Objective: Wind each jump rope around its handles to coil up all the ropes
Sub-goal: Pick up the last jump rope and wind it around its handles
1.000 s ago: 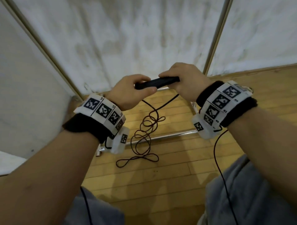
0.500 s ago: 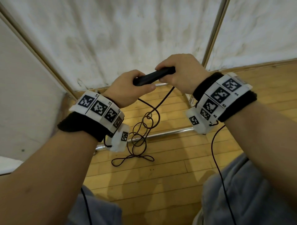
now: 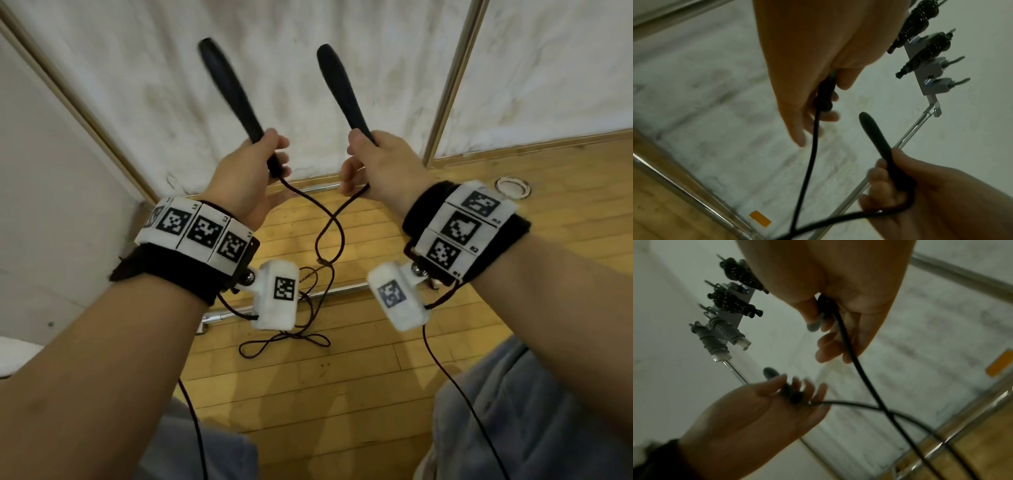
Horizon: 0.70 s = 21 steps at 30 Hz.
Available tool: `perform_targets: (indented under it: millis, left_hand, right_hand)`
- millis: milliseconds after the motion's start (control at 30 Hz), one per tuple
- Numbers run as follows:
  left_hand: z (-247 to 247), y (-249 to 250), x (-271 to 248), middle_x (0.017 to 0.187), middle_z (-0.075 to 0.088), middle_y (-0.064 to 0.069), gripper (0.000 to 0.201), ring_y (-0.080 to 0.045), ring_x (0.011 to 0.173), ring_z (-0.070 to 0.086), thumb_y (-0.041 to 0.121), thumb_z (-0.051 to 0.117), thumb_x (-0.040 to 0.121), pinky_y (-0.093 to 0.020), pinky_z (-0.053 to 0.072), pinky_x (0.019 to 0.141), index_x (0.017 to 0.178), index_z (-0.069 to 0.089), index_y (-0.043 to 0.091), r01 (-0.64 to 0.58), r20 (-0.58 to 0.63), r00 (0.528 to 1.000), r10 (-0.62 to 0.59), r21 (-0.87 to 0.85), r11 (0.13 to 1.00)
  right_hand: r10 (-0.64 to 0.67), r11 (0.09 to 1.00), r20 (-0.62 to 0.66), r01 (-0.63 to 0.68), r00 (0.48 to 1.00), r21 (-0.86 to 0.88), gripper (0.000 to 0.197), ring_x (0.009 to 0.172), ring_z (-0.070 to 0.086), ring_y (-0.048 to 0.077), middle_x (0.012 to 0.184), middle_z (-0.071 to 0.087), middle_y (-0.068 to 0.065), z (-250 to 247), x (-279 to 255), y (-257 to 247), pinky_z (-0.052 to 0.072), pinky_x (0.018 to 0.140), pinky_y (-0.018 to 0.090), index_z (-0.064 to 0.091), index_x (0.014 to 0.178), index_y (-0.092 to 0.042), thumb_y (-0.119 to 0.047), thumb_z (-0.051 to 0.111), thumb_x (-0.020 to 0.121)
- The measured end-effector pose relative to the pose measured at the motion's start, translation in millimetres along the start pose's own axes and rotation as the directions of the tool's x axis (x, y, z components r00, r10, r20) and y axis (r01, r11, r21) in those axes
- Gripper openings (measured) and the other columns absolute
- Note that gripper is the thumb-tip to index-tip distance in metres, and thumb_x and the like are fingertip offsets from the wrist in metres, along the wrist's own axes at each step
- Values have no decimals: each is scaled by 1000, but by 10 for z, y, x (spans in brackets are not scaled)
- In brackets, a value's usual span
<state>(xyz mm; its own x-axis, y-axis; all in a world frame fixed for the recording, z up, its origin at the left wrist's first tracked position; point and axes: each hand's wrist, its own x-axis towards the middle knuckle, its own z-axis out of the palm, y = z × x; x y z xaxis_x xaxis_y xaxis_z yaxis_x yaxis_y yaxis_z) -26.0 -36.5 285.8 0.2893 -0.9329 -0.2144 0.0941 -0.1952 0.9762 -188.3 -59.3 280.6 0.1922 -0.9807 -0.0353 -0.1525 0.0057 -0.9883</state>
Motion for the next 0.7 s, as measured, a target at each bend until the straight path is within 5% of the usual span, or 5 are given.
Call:
perform_targets:
  millis: [167,267,433,533,700]
  left_hand:
    - [79,18,-86,82,47,6,18,-9,73,48,36,54,95,-26,39,66,103,66,25,-96,97,992,87,89,991]
    - [107,7,-107,95,56,14,22,-2,91,54,41,50,96,-21,41,76,110,64,32,-117,77,991,109,121,986]
    - [207,-29,-168,88,60,14,34,14,63,61,44,31,102,-2,42,52,106,58,23,-110,77,992,99,142,984]
    - [215,-33,-148,99,55,10,41,-1,92,55,48,35,100,-20,40,85,119,58,19,-55,69,997,43,176,983]
    - [-29,-4,-68,143,40,2,78,-16,131,37,37,58,90,-35,27,111,151,13,20,-212,-111,964,243,234,949]
  right_hand:
    - [-76,997,23,75,997,19,18,87,67,11,92,69,-2,223,7,42,50,89,39,52,93,-24,-35,38,99]
    - [-65,995,56,60,996,85,22,84,69,11,92,71,1,293,-8,46,49,89,39,52,97,-22,-37,36,99]
    - [-163,984,123,152,979,89,23,82,68,15,88,69,2,373,-124,30,53,84,31,55,103,-21,-32,35,101]
    - [-186,982,145,180,972,57,23,59,56,15,67,57,2,354,-149,13,50,63,31,53,98,-13,-28,36,101]
    - [-167,961,135,192,977,-201,36,42,44,3,56,50,-5,221,-91,8,36,45,17,55,79,-16,-39,37,99]
